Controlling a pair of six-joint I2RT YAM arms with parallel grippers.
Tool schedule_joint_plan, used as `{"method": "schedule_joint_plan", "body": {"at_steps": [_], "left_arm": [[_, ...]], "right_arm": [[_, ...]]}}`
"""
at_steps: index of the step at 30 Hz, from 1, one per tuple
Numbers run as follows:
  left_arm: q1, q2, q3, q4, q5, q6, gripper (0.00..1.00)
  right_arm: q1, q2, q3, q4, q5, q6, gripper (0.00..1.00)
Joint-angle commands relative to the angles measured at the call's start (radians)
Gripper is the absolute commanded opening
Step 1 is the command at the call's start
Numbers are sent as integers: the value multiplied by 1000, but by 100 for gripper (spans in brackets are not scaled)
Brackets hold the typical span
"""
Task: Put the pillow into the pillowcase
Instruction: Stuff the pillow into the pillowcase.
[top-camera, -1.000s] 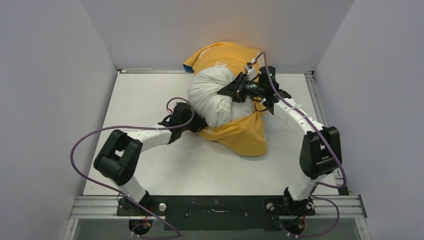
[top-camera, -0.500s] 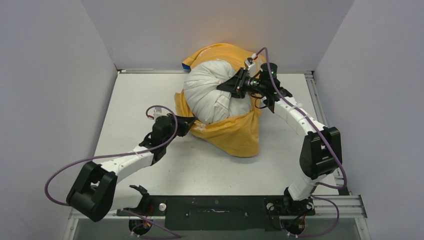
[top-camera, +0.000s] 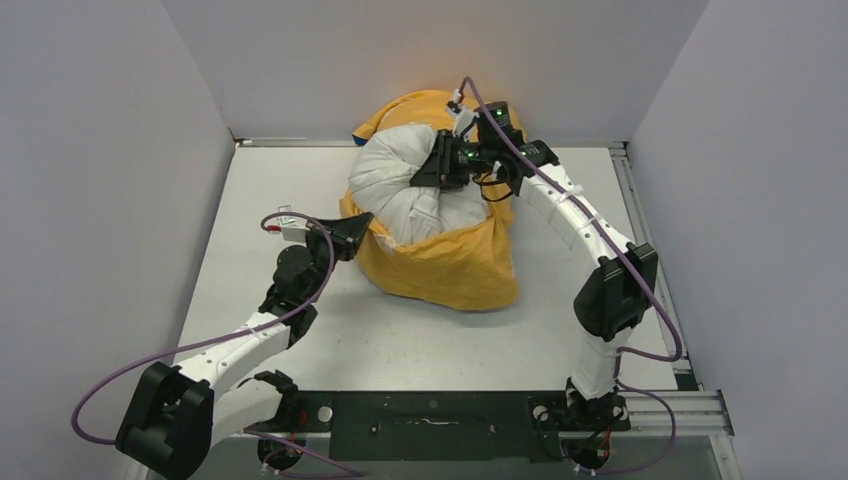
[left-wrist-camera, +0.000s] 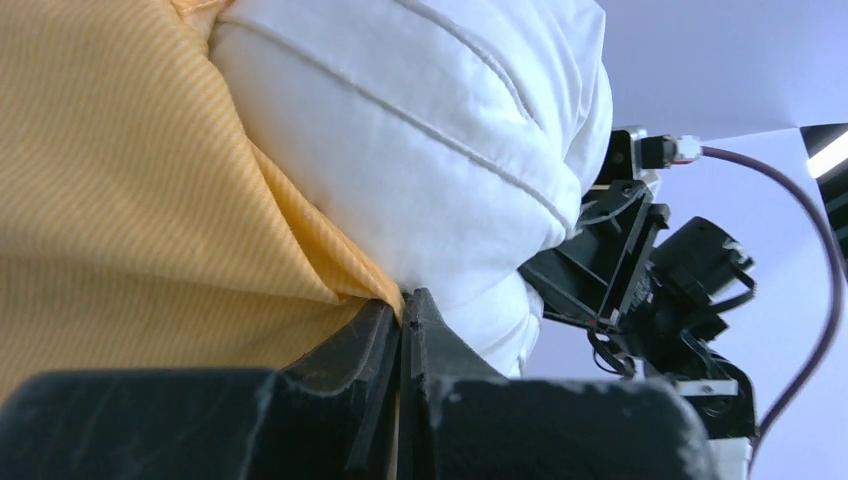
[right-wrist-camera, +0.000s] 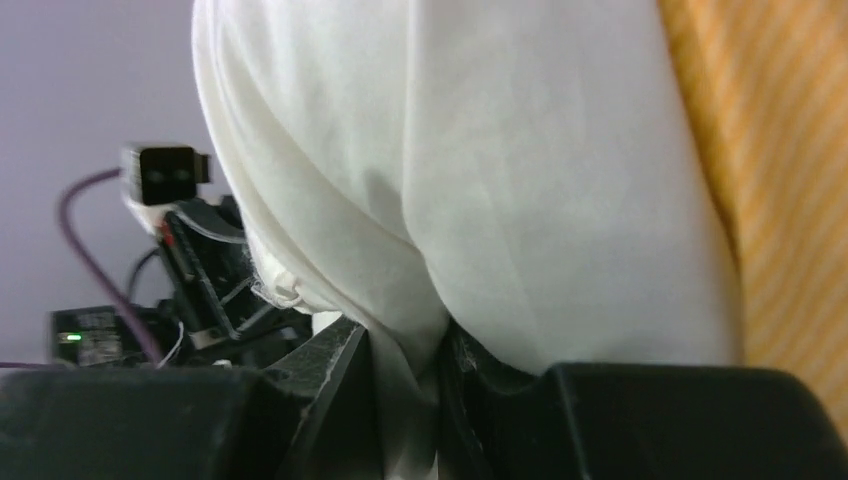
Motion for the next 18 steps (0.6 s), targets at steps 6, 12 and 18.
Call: {"method": "schedule_joint_plan", "body": {"at_steps": [6,12,18], "left_arm": [[9,-50,138,221,91,25,0],[17,-40,183,355,123,-23,0],[79,-75,264,363,151,-58,0]], "right_arm": [[141,130,133,-319,523,-377,5],[263,223,200,-430,708,-462,5],[346,329,176,-531,836,-516,5]]}}
